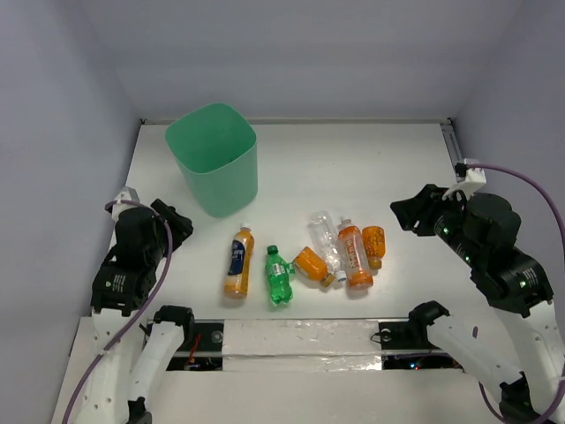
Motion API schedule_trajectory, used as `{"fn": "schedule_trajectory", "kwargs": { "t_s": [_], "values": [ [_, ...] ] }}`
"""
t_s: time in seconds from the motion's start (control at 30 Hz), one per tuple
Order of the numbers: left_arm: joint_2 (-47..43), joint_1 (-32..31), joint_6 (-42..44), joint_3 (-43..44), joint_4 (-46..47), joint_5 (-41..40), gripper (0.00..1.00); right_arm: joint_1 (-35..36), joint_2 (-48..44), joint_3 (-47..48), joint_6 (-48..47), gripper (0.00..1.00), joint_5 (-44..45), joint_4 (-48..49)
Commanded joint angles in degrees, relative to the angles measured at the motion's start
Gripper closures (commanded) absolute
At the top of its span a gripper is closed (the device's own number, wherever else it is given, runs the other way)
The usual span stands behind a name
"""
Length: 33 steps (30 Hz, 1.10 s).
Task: Put the plastic bottles in the bin
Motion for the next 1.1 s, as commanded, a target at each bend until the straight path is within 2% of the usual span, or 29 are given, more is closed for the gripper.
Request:
{"fn": "schedule_trajectory", "kwargs": {
  "t_s": [0.0, 0.07, 0.1, 0.13, 0.17, 0.2, 0.27, 0.3, 0.37, 0.47, 0.6, 0.63, 0.73, 0.77, 0.8, 0.87, 0.9, 0.97, 1.07],
  "values": [
    [0.5, 0.1, 0.3, -1.1, -1.4, 0.0, 0.43, 0.5, 0.2, -0.7, -0.5, 0.54, -2.0, 3.5],
    [1.8, 0.1, 1.0, -1.4, -2.2, -0.6, 0.43, 0.5, -0.4, -1.6, -0.6, 0.75, -4.1, 4.6],
    [2.4, 0.1, 1.4, -1.6, -2.1, -1.7, 0.52, 0.5, -0.6, -1.9, -0.6, 0.94, -4.3, 4.8],
    [3.2, 0.1, 2.9, -1.8, -2.0, -2.2, 0.56, 0.5, -0.8, -2.3, -0.5, 1.00, -4.3, 5.3],
    [5.3, 0.1, 3.8, -1.8, -2.1, -2.8, 0.60, 0.5, -0.9, -2.7, -0.4, 1.00, -4.5, 5.4],
    [6.5, 0.1, 4.6, -1.5, -2.3, -4.2, 0.72, 0.5, -1.2, -2.9, -0.3, 1.00, -5.1, 5.5],
    [11.4, 0.1, 7.6, -1.1, -3.1, -6.3, 0.85, 0.5, -1.9, -3.8, 0.2, 1.00, -5.8, 6.5],
    [12.9, 0.1, 8.3, -1.0, -3.4, -9.1, 0.95, 0.5, -2.9, -4.7, 0.2, 1.00, -6.0, 6.9],
    [16.4, 0.1, 9.9, -0.6, -3.5, -12.1, 1.00, 0.5, -3.8, -5.4, 0.3, 1.00, -6.2, 7.8],
    [19.3, 0.9, 10.9, -0.2, -1.7, -16.0, 1.00, 0.5, -5.0, -6.6, 0.1, 1.00, -5.7, 8.8],
    [25.4, 5.1, 14.7, 1.1, 0.0, -16.2, 0.91, 0.5, -6.2, -7.3, -0.3, 1.00, -5.6, 8.9],
    [27.8, 8.6, 16.2, 1.9, 0.6, -14.6, 0.89, 0.5, -6.7, -7.6, -0.3, 1.00, -5.8, 9.6],
    [31.6, 11.7, 18.5, 3.5, 2.8, -12.2, 0.80, 0.5, -7.6, -8.8, -1.0, 0.98, -6.2, 10.4],
    [34.1, 12.4, 18.9, 3.9, 4.0, -11.9, 0.73, 0.5, -7.5, -8.5, -1.2, 0.96, -6.2, 10.4],
    [35.2, 12.4, 19.2, 4.2, 4.9, -11.1, 0.59, 0.5, -7.3, -8.3, -1.9, 0.93, -6.0, 10.3],
    [38.6, 12.4, 20.3, 4.7, 5.9, -10.4, 0.51, 0.5, -7.2, -7.8, -2.4, 0.89, -5.8, 10.0],
    [39.6, 12.4, 20.6, 4.7, 6.4, -9.6, 0.44, 0.5, -7.1, -7.5, -2.4, 0.86, -5.9, 10.1],
    [42.0, 12.4, 21.6, 5.0, 7.3, -8.9, 0.41, 0.5, -7.0, -7.5, -2.4, 0.83, -6.5, 10.3],
    [43.2, 12.4, 23.2, 4.4, 9.8, -7.8, 0.30, 0.5, -6.9, -7.7, -2.3, 0.80, -7.4, 10.3]
  ]
}}
